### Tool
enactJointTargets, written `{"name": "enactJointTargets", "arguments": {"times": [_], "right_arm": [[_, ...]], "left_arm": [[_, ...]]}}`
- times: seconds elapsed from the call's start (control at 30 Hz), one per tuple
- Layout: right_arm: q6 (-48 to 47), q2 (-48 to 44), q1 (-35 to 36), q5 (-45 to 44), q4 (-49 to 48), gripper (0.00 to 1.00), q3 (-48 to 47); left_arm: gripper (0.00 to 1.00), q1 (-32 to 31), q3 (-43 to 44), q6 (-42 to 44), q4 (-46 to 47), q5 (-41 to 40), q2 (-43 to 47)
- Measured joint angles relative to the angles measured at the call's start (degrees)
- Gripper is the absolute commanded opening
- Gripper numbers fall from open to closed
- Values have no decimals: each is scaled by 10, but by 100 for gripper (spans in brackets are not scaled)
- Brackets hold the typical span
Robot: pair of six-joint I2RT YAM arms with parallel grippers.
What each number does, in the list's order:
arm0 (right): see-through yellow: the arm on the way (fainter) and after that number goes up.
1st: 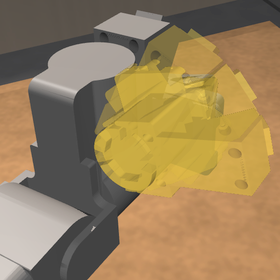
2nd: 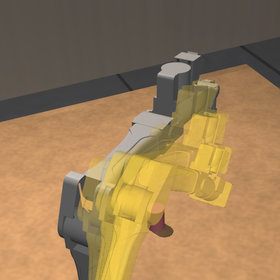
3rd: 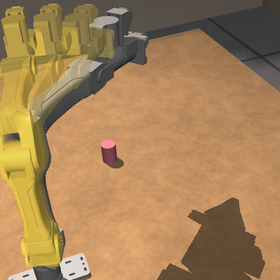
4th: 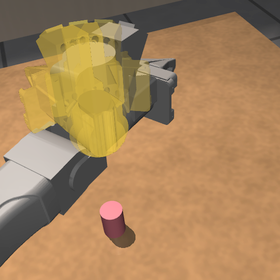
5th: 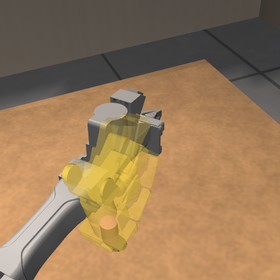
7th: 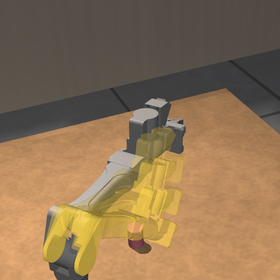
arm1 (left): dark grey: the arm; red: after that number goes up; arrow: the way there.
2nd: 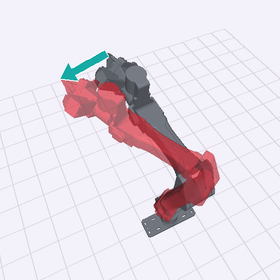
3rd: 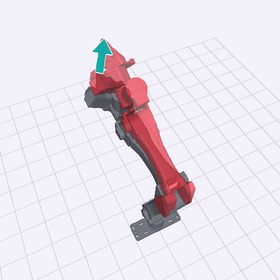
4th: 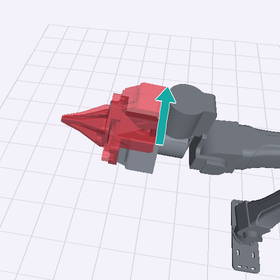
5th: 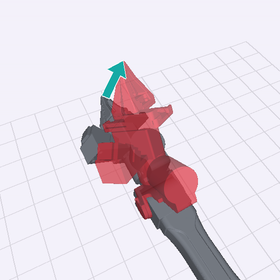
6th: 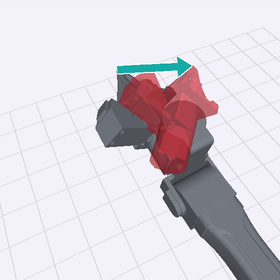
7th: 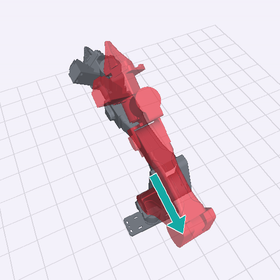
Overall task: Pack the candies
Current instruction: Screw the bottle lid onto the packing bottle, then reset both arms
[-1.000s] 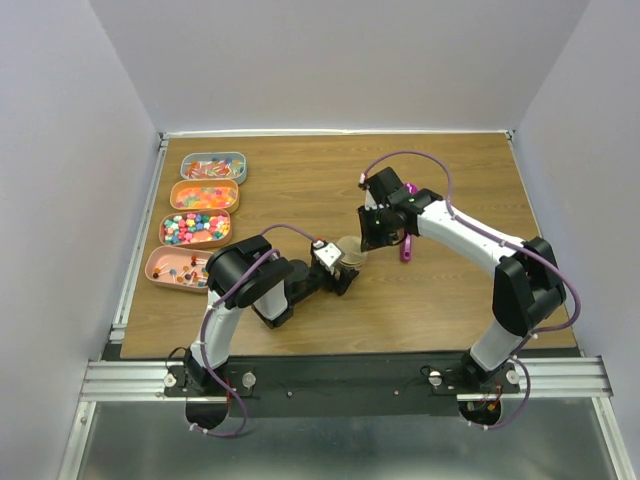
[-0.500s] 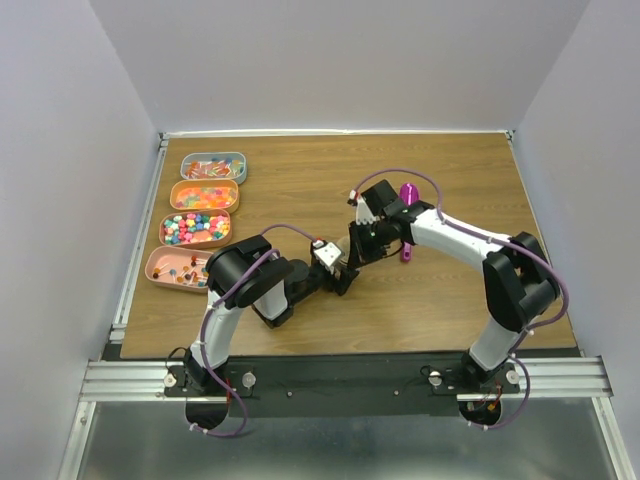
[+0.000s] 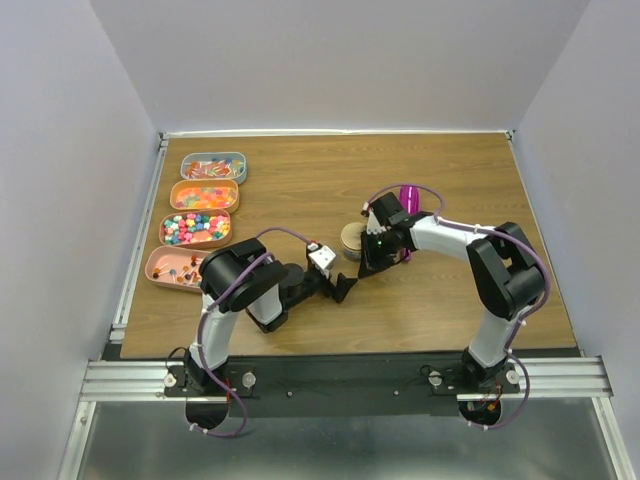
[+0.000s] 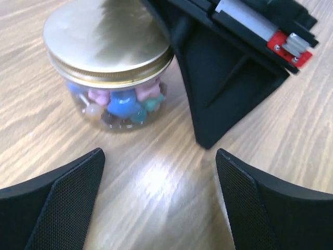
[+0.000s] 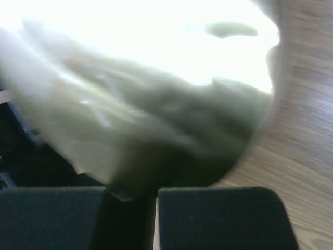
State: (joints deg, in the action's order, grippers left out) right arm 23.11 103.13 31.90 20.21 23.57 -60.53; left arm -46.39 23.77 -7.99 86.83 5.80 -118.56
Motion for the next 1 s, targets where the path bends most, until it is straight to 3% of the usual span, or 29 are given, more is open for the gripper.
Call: {"name": "enactJointTargets", "arguments": {"times": [0.17,0.33,0.43,0.53,0.63,0.67,0.77,0.83,0.9,1.0], "right_arm": [[-4,3,-7,2,3,12,2],[-11,-11,-7,7,9,21,2],[-14,-57,-7,0,23,42,4],[-18,-127,-7,-35,40,52,5],[-23,-191,-7,-92,62,66,5],[-24,-214,-7,-121,71,73,4],[-23,-278,-9,-209,99,82,2],[-22,-311,-10,-258,111,90,2],[-21,-351,-12,-306,126,100,2],[-16,-418,-12,-382,137,100,4]], "left_arm": [[97,1,-38,-27,1,0,28],[98,2,-105,-59,-4,-8,86],[98,2,-154,-87,-20,-23,140],[98,3,-200,-126,-59,-44,214],[98,4,-212,-165,-102,-60,330],[98,4,-214,-176,-112,-65,395],[98,4,-193,-185,-171,-77,624],[98,2,-132,-175,-284,-98,746],[98,2,-89,-171,-352,-112,809],[98,2,-5,-173,-549,-153,925]]}}
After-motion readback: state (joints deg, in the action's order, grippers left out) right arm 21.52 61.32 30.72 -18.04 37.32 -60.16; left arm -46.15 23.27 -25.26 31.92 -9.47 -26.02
